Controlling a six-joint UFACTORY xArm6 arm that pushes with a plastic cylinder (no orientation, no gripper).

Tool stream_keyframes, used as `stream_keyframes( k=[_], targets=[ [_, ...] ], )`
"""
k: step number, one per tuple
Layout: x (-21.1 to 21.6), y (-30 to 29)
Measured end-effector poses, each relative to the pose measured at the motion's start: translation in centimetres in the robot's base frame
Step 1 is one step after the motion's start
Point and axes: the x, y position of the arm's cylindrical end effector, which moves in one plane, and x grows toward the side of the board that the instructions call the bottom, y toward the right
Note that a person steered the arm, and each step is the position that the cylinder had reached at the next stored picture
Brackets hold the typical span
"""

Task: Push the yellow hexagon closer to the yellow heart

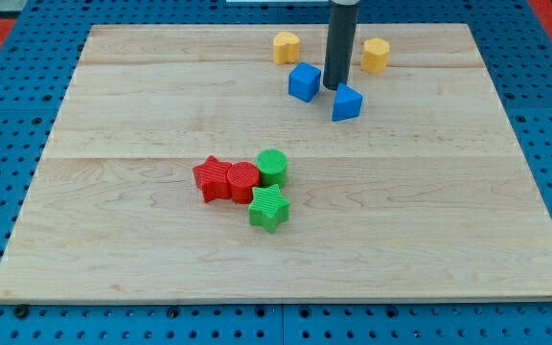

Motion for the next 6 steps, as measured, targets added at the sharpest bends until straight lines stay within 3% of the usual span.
stream_keyframes(
  k=[1,2,3,4,5,6],
  targets=[
    [0.0,6.3],
    [-2.7,7.9],
    [-4.8,1.1],
    [-4.0,2.2],
    [-3.4,10.4],
    [-6.5,8.9]
  ],
)
